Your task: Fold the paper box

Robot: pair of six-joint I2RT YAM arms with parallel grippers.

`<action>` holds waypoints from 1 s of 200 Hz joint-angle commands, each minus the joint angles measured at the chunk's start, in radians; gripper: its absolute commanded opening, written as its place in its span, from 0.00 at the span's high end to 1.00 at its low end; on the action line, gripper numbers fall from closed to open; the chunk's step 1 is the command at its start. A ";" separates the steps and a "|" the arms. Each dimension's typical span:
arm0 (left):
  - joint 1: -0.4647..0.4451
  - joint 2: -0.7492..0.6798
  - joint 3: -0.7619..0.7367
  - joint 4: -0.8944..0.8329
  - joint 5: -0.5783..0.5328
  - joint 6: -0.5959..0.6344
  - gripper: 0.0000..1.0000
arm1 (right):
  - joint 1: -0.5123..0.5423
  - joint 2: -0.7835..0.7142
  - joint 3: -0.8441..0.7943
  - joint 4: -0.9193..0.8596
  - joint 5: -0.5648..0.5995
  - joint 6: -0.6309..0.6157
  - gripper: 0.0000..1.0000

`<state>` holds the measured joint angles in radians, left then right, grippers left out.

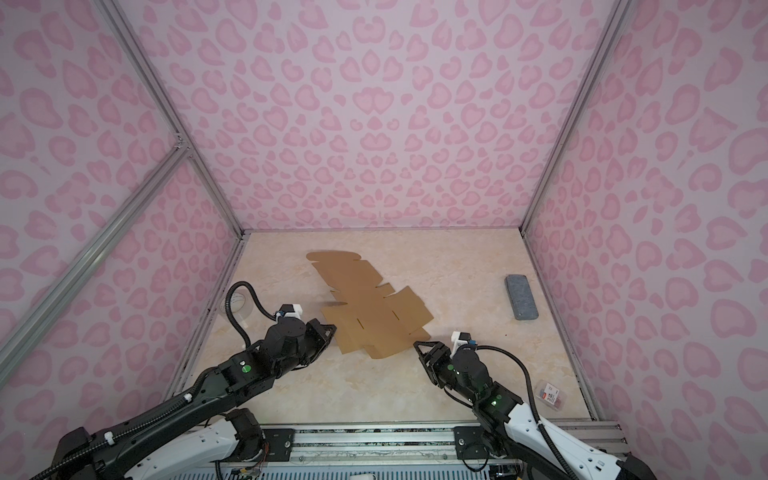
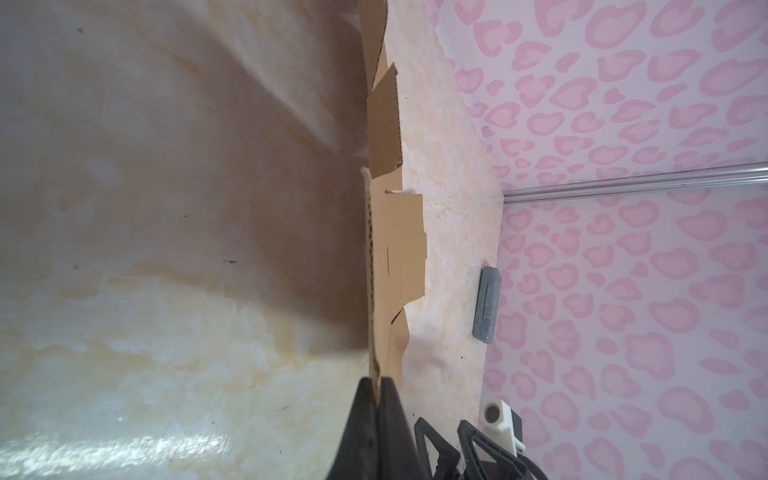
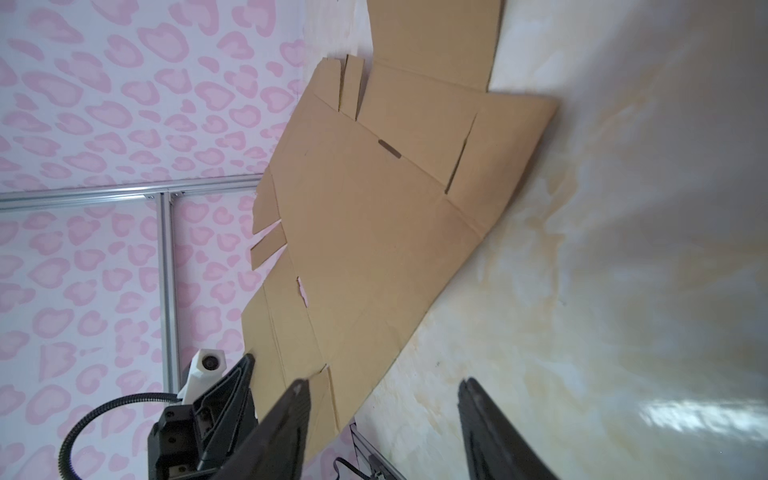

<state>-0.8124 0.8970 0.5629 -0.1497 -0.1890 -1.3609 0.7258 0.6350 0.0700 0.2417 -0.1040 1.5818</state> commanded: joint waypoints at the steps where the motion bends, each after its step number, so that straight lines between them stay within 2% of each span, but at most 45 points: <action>1: -0.013 0.004 0.002 0.064 -0.045 -0.019 0.99 | 0.023 0.042 -0.016 0.120 0.079 0.071 0.41; 62: -0.054 0.006 -0.004 0.081 -0.082 -0.036 0.98 | 0.034 0.289 0.013 0.332 0.035 0.116 0.43; 111: -0.070 -0.005 -0.019 0.090 -0.105 -0.044 0.98 | 0.041 0.454 0.037 0.452 -0.010 0.143 0.52; 144: -0.073 -0.015 -0.029 0.095 -0.112 -0.049 0.98 | 0.044 0.568 0.045 0.560 -0.037 0.151 0.59; 200: -0.077 -0.025 -0.051 0.106 -0.112 -0.057 0.98 | 0.046 0.667 0.055 0.647 -0.013 0.126 0.79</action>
<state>-0.8883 0.8818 0.5182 -0.0853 -0.2775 -1.4067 0.7704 1.2781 0.1139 0.8173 -0.1307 1.7325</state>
